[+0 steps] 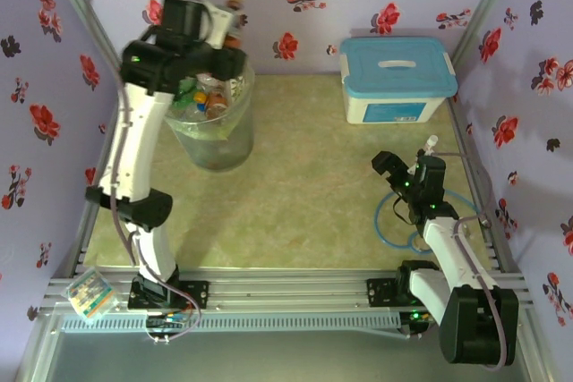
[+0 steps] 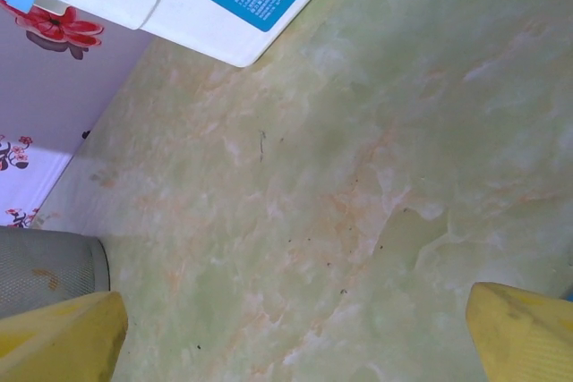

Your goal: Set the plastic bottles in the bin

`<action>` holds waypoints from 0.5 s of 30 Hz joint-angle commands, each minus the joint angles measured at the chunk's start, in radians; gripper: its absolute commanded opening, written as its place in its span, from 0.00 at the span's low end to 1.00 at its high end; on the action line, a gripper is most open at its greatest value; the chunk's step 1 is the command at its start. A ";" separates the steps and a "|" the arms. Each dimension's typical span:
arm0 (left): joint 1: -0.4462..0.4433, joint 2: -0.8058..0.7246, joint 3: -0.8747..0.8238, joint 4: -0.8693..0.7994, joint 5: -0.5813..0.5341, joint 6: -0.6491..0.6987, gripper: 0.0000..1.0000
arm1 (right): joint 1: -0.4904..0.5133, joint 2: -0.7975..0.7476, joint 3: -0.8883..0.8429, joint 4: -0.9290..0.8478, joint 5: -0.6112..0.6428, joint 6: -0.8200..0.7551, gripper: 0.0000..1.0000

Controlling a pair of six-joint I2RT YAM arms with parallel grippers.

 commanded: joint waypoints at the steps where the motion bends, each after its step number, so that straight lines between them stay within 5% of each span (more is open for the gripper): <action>1: 0.107 -0.043 -0.055 -0.062 0.035 0.028 0.36 | -0.006 -0.001 -0.009 0.031 0.009 -0.010 0.98; 6: 0.244 -0.028 -0.092 -0.103 -0.059 0.061 0.36 | -0.006 0.003 -0.003 0.032 0.008 -0.011 0.98; 15: 0.271 -0.028 -0.203 -0.076 -0.162 0.058 0.37 | -0.006 0.014 0.007 0.028 0.015 -0.020 0.98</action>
